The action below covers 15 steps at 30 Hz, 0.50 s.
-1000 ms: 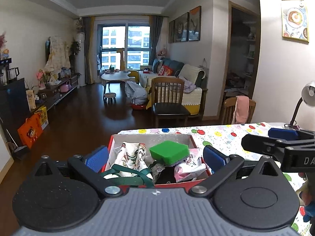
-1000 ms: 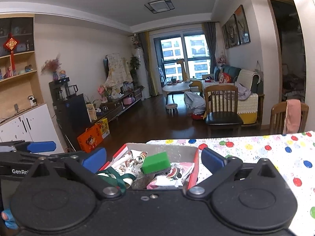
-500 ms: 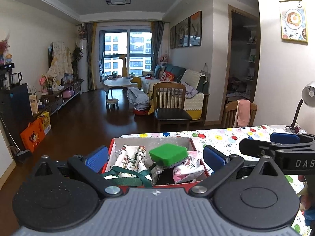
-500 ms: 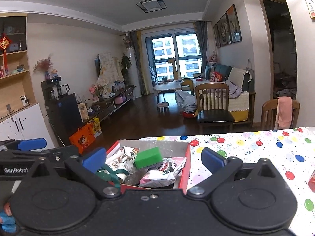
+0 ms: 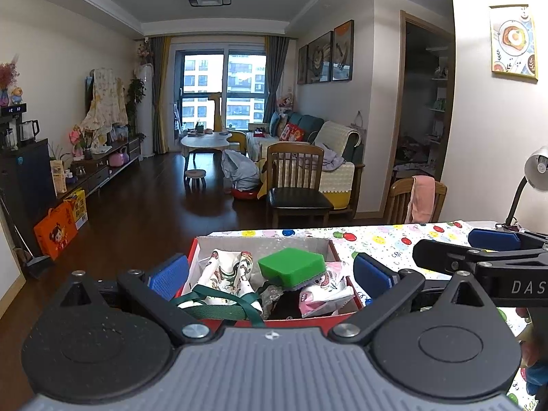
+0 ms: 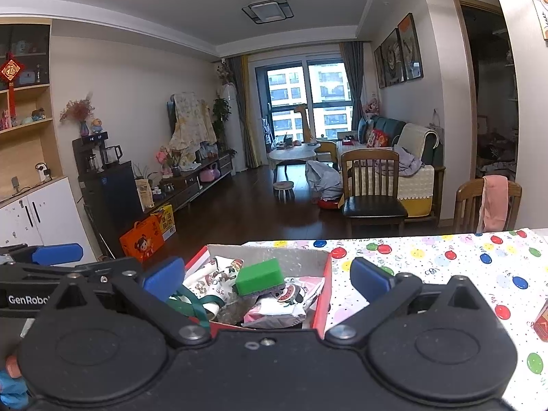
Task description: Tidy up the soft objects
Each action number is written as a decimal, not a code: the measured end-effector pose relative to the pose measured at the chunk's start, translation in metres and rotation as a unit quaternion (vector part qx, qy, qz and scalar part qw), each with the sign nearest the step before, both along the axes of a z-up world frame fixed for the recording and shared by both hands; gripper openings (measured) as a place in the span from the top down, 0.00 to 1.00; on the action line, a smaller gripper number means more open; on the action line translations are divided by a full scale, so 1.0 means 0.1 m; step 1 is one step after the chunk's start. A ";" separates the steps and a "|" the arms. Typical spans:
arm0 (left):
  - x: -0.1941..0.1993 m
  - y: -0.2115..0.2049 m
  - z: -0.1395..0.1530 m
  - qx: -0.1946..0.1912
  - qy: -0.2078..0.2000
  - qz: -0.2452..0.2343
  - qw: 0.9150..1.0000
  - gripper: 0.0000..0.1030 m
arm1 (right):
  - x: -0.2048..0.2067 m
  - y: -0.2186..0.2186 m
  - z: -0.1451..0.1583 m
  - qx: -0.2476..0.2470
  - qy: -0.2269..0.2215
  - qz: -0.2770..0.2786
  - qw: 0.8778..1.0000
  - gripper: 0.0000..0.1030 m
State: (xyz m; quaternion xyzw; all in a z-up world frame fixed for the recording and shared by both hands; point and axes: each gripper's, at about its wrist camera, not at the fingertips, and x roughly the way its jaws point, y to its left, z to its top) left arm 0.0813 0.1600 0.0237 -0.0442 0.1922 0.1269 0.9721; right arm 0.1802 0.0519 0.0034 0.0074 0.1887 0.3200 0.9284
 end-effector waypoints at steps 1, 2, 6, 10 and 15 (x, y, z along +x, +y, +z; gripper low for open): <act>0.00 0.00 0.00 0.001 0.000 0.000 1.000 0.00 | 0.00 0.00 0.00 0.000 -0.001 0.000 1.000 0.00; 0.00 0.00 0.00 0.001 -0.001 0.000 1.000 0.00 | 0.00 0.00 0.00 0.000 0.000 0.000 1.000 0.00; 0.00 0.00 0.00 0.001 0.000 0.000 1.000 0.00 | -0.01 0.00 0.00 0.000 0.000 0.000 1.000 0.00; -0.01 0.00 0.00 -0.002 0.000 0.000 1.000 0.00 | -0.01 0.00 0.00 -0.001 0.001 0.002 1.000 0.00; -0.03 0.04 0.01 -0.011 -0.001 -0.003 1.000 0.00 | -0.01 0.00 0.00 -0.006 0.000 -0.007 1.000 0.00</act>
